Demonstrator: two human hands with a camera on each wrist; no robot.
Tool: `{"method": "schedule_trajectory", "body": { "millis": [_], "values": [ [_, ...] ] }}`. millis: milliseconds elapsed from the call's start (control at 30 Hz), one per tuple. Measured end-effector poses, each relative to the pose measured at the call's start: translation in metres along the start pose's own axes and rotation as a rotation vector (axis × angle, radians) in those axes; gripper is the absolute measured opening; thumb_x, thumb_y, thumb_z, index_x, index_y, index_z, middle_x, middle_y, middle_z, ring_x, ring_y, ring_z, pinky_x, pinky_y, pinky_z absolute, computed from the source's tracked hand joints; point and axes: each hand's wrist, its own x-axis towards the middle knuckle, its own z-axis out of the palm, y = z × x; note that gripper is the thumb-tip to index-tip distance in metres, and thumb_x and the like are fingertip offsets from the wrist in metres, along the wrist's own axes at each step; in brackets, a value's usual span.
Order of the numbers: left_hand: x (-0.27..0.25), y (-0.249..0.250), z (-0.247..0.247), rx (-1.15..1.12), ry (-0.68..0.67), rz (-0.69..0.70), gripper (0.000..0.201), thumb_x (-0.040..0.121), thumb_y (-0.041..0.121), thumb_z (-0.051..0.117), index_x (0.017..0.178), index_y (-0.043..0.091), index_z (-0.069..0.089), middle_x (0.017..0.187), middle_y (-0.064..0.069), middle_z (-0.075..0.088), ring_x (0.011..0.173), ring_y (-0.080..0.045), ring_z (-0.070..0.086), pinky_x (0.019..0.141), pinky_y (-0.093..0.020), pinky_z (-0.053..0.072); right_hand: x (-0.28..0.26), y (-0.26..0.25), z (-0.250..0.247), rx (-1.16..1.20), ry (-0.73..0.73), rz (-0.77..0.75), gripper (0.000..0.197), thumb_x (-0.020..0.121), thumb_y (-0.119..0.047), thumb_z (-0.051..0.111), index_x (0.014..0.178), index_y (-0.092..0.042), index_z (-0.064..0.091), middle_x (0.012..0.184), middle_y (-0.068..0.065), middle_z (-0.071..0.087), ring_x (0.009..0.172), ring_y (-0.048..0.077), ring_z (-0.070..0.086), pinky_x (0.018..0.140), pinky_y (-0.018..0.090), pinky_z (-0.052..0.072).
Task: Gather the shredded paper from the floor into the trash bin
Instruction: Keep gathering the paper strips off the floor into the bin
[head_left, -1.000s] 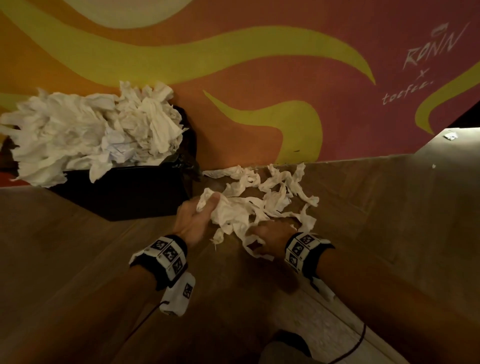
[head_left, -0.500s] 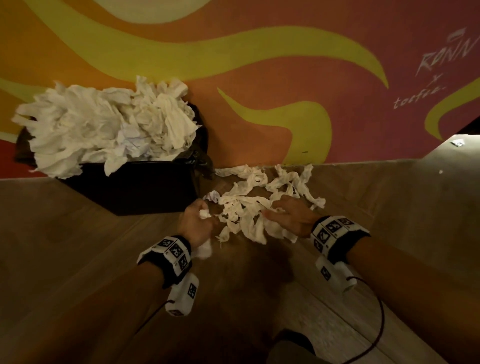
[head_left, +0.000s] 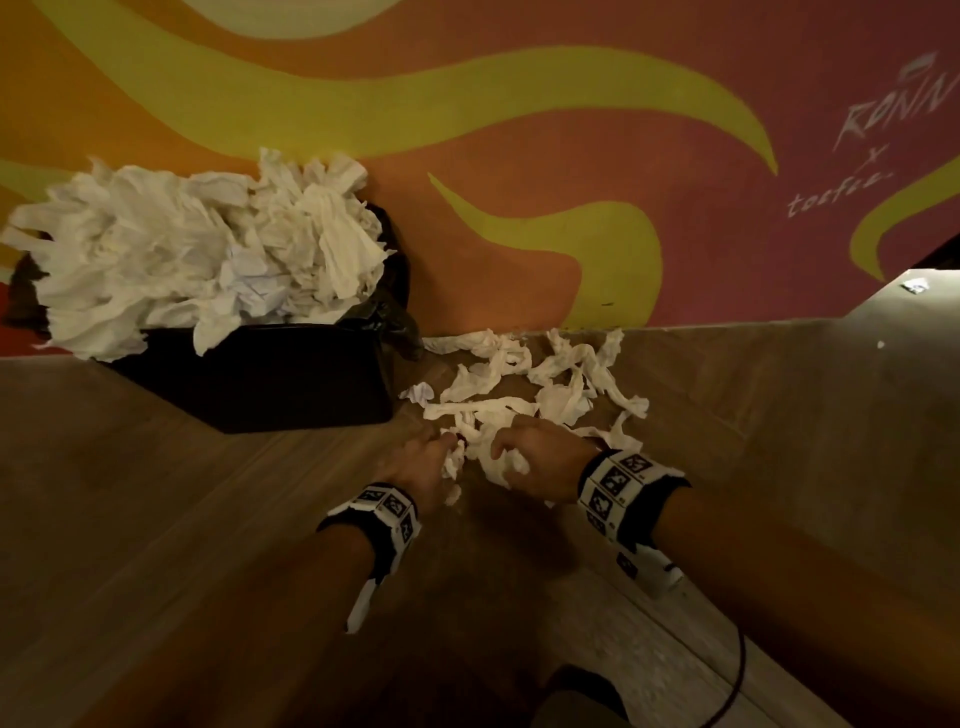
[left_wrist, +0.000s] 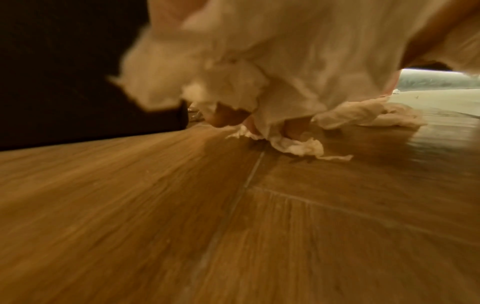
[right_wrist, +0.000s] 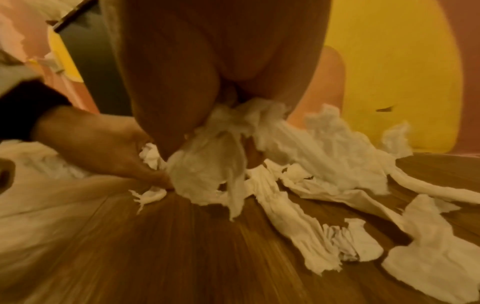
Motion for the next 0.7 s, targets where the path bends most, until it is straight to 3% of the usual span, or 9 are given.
{"method": "schedule_trajectory", "body": {
  "millis": [100, 200, 300, 333, 433, 500, 600, 700],
  "values": [
    [-0.009, -0.002, 0.0, -0.087, -0.008, -0.014, 0.052, 0.088, 0.041, 0.06, 0.135, 0.025, 0.044, 0.146, -0.004, 0.04, 0.132, -0.026, 0.039, 0.106, -0.036, 0.033, 0.006, 0.0, 0.014, -0.117, -0.051, -0.002, 0.054, 0.091, -0.034, 0.057, 0.141, -0.03, 0.037, 0.139, 0.004, 0.035, 0.128, 0.028, 0.038, 0.101, 0.038, 0.038],
    [-0.019, -0.001, -0.003, -0.263, 0.006, -0.074, 0.046, 0.087, 0.044, 0.058, 0.129, 0.026, 0.049, 0.135, -0.001, 0.05, 0.126, -0.025, 0.042, 0.101, -0.037, 0.038, 0.011, -0.001, 0.026, -0.203, -0.132, 0.013, 0.06, 0.092, -0.031, 0.058, 0.146, -0.029, 0.032, 0.142, 0.006, 0.034, 0.127, 0.031, 0.041, 0.102, 0.043, 0.042],
    [-0.029, -0.002, -0.014, -0.404, 0.139, -0.052, 0.01, 0.083, 0.039, 0.061, 0.09, 0.032, 0.058, 0.094, 0.009, 0.064, 0.097, -0.015, 0.059, 0.078, -0.028, 0.043, 0.014, -0.001, 0.028, -0.189, -0.102, 0.01, 0.042, 0.095, -0.026, 0.053, 0.137, -0.021, 0.046, 0.138, 0.006, 0.041, 0.125, 0.029, 0.046, 0.103, 0.04, 0.041],
    [-0.033, -0.002, -0.02, -0.435, 0.181, -0.05, 0.009, 0.081, 0.036, 0.062, 0.077, 0.031, 0.056, 0.08, 0.014, 0.063, 0.083, -0.008, 0.06, 0.071, -0.025, 0.041, 0.015, -0.001, 0.026, -0.162, -0.082, 0.005, 0.038, 0.097, -0.024, 0.05, 0.134, -0.017, 0.05, 0.138, 0.008, 0.044, 0.125, 0.028, 0.046, 0.102, 0.037, 0.039],
    [-0.039, -0.003, -0.036, -0.496, 0.275, -0.063, 0.02, 0.082, 0.031, 0.064, 0.066, 0.022, 0.058, 0.065, 0.008, 0.062, 0.064, -0.001, 0.057, 0.064, -0.026, 0.042, 0.014, 0.002, 0.017, -0.051, -0.049, -0.009, 0.034, 0.099, -0.027, 0.046, 0.127, -0.01, 0.057, 0.134, 0.009, 0.051, 0.122, 0.023, 0.048, 0.097, 0.028, 0.037],
    [-0.039, -0.004, -0.044, -0.549, 0.3, -0.067, 0.027, 0.086, 0.034, 0.064, 0.064, 0.021, 0.058, 0.065, 0.006, 0.063, 0.062, -0.001, 0.058, 0.064, -0.025, 0.045, 0.009, 0.004, 0.008, 0.025, 0.006, -0.015, 0.032, 0.098, -0.037, 0.046, 0.114, -0.014, 0.062, 0.12, 0.005, 0.054, 0.111, 0.02, 0.049, 0.088, 0.028, 0.036],
    [-0.035, -0.002, -0.058, -0.715, 0.285, -0.132, 0.036, 0.087, 0.051, 0.06, 0.065, 0.023, 0.059, 0.075, 0.006, 0.064, 0.073, -0.006, 0.061, 0.07, -0.026, 0.046, 0.001, 0.006, -0.008, 0.117, 0.218, -0.078, 0.028, 0.094, -0.04, 0.054, 0.093, -0.014, 0.063, 0.095, 0.001, 0.05, 0.087, 0.016, 0.047, 0.078, 0.03, 0.038],
    [-0.032, 0.005, -0.08, -0.675, 0.198, -0.111, 0.058, 0.092, 0.061, 0.042, 0.059, 0.016, 0.057, 0.06, 0.006, 0.061, 0.061, -0.007, 0.058, 0.063, -0.026, 0.041, -0.006, 0.007, -0.032, 0.167, 0.334, -0.095, 0.024, 0.086, -0.03, 0.066, 0.099, -0.011, 0.065, 0.104, 0.006, 0.058, 0.096, 0.022, 0.054, 0.085, 0.034, 0.045]
  ]
}}
